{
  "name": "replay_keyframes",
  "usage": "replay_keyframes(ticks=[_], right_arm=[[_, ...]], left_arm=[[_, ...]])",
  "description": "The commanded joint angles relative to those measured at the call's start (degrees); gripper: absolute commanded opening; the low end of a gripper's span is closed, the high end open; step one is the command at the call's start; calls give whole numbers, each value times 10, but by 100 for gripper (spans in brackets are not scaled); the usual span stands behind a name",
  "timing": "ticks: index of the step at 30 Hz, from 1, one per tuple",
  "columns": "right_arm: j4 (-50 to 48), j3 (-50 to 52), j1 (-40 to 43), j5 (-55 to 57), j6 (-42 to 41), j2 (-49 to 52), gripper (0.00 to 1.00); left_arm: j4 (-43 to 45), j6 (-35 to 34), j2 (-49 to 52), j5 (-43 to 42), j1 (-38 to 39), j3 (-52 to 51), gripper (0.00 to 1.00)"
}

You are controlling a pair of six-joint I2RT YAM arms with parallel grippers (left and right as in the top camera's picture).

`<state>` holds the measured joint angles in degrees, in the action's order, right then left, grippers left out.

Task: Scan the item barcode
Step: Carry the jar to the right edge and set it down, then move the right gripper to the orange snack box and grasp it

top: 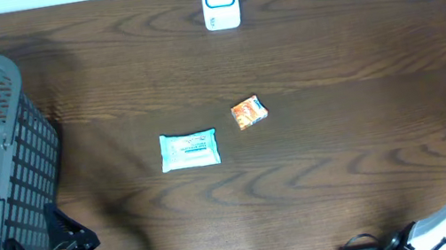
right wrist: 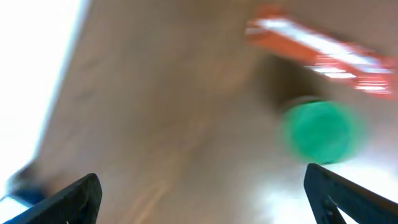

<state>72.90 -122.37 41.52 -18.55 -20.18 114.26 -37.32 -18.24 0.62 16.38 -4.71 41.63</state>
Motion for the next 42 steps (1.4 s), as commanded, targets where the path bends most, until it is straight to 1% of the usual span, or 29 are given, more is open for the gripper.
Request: replay_keyframes(ticks=[1,4,6,7,12,15,18,25,29,35,39,40,42], right_arm=[[22,-7,-124,-137,54,-17,99],[43,-1,-234,-129,171,-5,99],[54,8,-320,-109,215,7,99],[54,11,-357,-89,223,13,99],[49,14,-537,70,224,62,99],[41,14,-618,145,217,103,99],[27,14,-668,199,193,144,99],[26,14,-712,204,181,228,99],[28,14,-716,204,167,257,99],[52,14,-716,192,162,268,99],[51,14,-724,192,162,268,99],[50,14,-724,192,162,268,99],[48,14,-724,192,162,268,94]], left_arm=[[0,-5,-5,-3,3,-2,84],[0,-5,-5,-3,3,-2,84],[0,-5,-5,-3,3,-2,84],[0,-5,-5,-3,3,-2,84],[0,-5,-5,-3,3,-2,84],[-2,-5,-5,-3,3,-2,84],[-2,-5,-5,-3,3,-2,84],[-2,-5,-5,-3,3,-2,84],[-2,-5,-5,-3,3,-2,84],[-2,-5,-5,-3,3,-2,85],[-2,-5,-5,-3,3,-2,85],[-2,-5,-5,-3,3,-2,84],[-2,-5,-5,-3,3,-2,85]])
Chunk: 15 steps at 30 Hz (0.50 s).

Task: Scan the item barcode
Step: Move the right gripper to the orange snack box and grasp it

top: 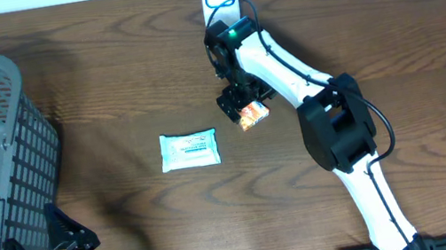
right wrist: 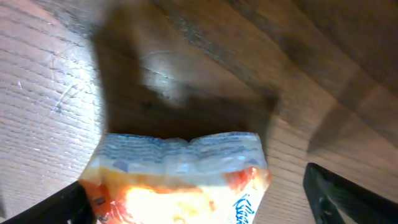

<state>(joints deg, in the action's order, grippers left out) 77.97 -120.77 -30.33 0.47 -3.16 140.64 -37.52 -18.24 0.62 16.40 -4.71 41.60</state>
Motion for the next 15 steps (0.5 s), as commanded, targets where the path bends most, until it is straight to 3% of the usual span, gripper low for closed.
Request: replay_keyframes(ticks=[1,13,15], right_arm=[[-4,-2,-6,2,-9,4,93],[-48,31,-6,-14,-9,9,80],[-64,47,-7,-17,-12,9,69]], left_arm=[[0,-5,-5,-3,3,-2,84],[0,-5,-5,-3,3,-2,84],[0,-5,-5,-3,3,-2,84]])
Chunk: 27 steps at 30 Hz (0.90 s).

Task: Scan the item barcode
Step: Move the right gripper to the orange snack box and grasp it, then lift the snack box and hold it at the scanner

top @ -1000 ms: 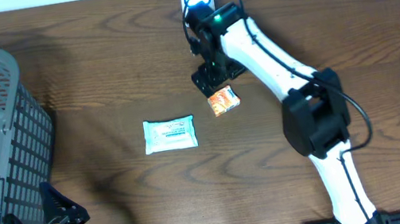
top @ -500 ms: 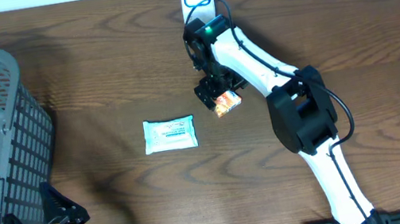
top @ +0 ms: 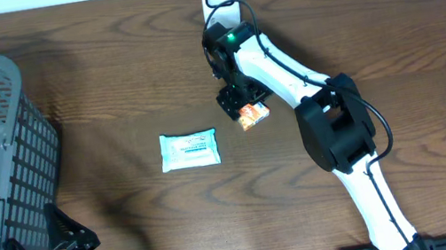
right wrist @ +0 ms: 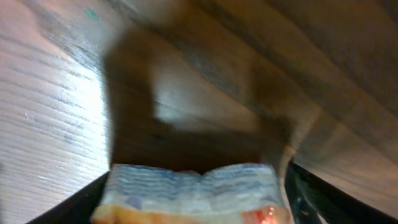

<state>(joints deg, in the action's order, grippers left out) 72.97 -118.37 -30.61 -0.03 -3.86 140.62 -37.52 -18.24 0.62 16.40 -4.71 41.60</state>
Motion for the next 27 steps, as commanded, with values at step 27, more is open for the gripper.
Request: replay_keyframes(ticks=[27], right_arm=[[203,-94,37,-238,-42,5,59]], left_arm=[[-2,-5,-5,-3,3,-2,84]])
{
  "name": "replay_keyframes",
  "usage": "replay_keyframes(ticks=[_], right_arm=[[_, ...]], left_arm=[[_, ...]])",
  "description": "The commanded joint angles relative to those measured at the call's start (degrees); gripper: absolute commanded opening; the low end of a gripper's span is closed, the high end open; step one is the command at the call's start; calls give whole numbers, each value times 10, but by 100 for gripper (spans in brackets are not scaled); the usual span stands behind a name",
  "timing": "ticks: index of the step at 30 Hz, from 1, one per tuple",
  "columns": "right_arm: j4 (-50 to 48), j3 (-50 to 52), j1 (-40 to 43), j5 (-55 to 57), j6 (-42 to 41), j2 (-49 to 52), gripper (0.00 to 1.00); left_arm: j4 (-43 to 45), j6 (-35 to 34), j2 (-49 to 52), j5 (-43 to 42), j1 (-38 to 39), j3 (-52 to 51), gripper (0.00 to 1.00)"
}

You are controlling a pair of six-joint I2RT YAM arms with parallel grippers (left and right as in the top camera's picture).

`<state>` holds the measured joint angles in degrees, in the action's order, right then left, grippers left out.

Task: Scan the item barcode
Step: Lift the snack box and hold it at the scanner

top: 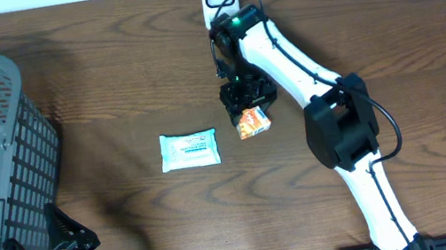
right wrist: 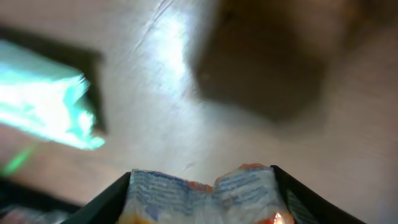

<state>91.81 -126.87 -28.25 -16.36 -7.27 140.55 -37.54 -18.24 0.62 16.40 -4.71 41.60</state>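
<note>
A small orange snack packet (top: 251, 122) hangs just over the table's middle, and my right gripper (top: 247, 96) is shut on it. In the right wrist view the packet (right wrist: 202, 194) is pinched between both black fingers (right wrist: 102, 204), its crimped top edge buckled, the table blurred below it. The white barcode scanner stands at the table's far edge, behind the right arm. A pale teal packet (top: 189, 149) lies flat to the left of the orange one, and appears as the teal packet (right wrist: 43, 102) at the left of the wrist view. My left gripper is out of view.
A grey mesh basket fills the left side of the table. A green-capped bottle and a red item sit at the right edge. The left arm's base is at the lower left corner.
My right gripper has shut tighter on the orange packet and holds it off the table, turned and a little nearer the front. The teal packet has come into the wrist view.
At first my right arm was at the right edge near the green-capped bottle, gripper open, and the orange packet lay free. Then the gripper stood open around the packet. Then its fingers were against the packet. Now it grips the packet above the table.
</note>
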Motion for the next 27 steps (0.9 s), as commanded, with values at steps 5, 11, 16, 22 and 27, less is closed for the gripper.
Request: replay_keyframes(ticks=[5,11,16,22,27], right_arm=[[57,-8,29,-85,-8,6,56],[57,-2,35,-107,-8,7,57],[57,13,35,-105,-8,7,57],[57,42,35,-105,-8,7,57],[51,44,35,-105,-8,7,56]], left_arm=[[-2,-5,-5,-3,3,-2,85],[-2,-5,-5,-3,3,-2,84],[-2,-5,-5,-3,3,-2,85],[-2,-5,-5,-3,3,-2,84],[-2,-5,-5,-3,3,-2,84]])
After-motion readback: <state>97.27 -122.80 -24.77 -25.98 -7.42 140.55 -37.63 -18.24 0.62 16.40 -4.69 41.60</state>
